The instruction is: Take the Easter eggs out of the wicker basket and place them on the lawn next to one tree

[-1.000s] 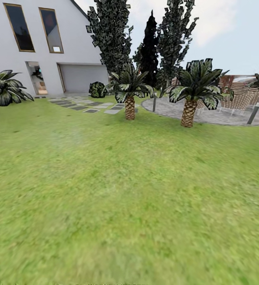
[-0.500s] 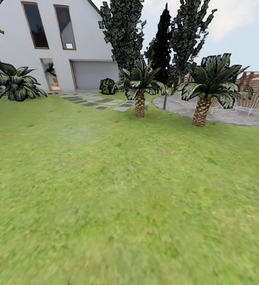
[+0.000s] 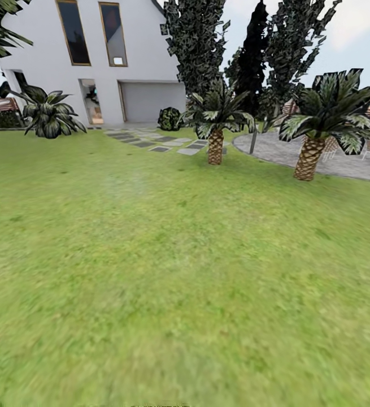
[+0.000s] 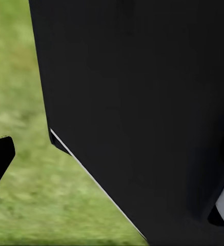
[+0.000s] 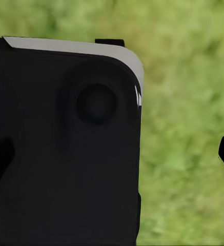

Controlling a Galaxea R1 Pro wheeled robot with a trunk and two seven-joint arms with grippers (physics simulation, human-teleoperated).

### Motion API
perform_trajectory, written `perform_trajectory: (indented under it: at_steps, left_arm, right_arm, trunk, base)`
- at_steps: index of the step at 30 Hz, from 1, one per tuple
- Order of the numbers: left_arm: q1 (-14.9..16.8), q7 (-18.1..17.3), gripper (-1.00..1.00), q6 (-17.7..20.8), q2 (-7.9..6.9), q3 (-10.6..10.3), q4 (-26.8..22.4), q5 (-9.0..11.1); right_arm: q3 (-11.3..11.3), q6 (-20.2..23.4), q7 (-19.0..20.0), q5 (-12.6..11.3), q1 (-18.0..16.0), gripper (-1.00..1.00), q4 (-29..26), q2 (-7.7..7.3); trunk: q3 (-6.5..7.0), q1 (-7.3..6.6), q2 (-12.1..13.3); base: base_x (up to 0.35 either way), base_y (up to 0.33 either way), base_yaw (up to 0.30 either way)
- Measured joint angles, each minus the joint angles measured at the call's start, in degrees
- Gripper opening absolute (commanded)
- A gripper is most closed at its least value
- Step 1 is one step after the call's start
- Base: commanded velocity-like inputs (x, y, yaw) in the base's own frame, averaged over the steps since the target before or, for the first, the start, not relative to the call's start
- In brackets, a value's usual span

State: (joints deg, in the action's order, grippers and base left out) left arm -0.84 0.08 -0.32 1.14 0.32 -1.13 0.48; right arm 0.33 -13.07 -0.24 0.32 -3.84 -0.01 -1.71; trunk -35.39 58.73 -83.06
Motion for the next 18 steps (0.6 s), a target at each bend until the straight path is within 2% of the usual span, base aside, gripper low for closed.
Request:
perform_trajectory:
  at_steps: [18]
  left_arm:
    - [0.0, 0.0, 1.0, 0.0, 0.0, 0.0, 0.0, 0.0]
  right_arm:
    - [0.0, -0.7, 0.0, -0.2, 0.0, 1.0, 0.0, 0.03]
  trunk:
    - [-1.24, 0.0, 0.0]
  base:
    - [0.0, 0.0, 0.214]
